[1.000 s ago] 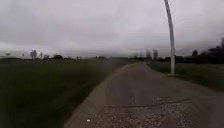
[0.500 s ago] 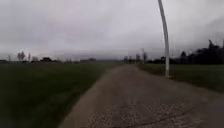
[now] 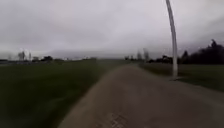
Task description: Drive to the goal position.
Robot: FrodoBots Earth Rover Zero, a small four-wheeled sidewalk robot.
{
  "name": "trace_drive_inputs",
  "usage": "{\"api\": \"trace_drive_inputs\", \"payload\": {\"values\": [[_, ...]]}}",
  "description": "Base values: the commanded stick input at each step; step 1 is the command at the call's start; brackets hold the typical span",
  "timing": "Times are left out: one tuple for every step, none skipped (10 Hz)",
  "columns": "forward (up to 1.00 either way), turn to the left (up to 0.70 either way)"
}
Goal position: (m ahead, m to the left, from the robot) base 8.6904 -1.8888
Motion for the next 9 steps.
{"api": "trace_drive_inputs", "payload": {"values": [[0.85,-0.22],[0.85,-0.12],[0.85,-0.01],[0.85,0.0],[0.85,0.0],[0.85,0.0],[0.85,0.0],[0.85,0.0],[0.85,0.0]]}}
